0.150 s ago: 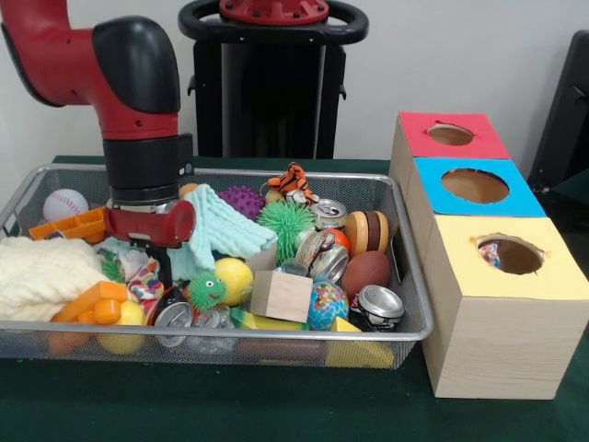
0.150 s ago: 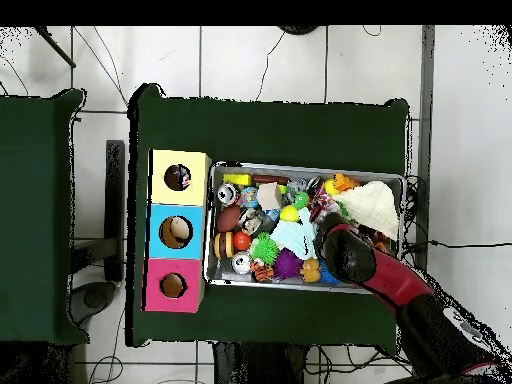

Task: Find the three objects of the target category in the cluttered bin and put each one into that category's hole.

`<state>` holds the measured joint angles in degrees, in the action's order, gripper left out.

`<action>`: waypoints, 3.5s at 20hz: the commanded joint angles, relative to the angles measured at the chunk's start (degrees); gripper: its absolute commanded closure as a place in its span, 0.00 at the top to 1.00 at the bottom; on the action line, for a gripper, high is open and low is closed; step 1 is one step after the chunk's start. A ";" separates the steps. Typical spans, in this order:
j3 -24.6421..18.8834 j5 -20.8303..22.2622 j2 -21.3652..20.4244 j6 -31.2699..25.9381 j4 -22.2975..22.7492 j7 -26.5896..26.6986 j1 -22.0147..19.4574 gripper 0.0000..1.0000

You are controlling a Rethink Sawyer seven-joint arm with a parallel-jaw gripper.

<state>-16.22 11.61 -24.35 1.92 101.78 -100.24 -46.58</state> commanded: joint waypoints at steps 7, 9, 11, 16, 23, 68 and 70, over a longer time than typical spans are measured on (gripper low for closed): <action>-2.16 -3.40 -25.11 -11.16 11.48 -7.83 -0.15 0.00; -3.00 -3.87 -26.47 -12.00 12.41 -7.66 -0.90 0.00; -4.28 -3.98 -27.07 -11.93 13.55 -7.49 -2.00 0.00; -5.08 -3.64 -24.34 -11.13 12.04 -6.78 -2.69 0.00; -3.21 -4.74 -24.39 -10.67 14.67 -9.29 -1.09 0.00; 0.93 -10.97 -19.35 0.82 20.25 -11.21 5.00 1.00; 0.16 -11.02 -19.82 -0.40 19.60 -10.49 4.29 1.00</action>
<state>-12.47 1.09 -44.76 0.58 126.99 -102.09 -40.33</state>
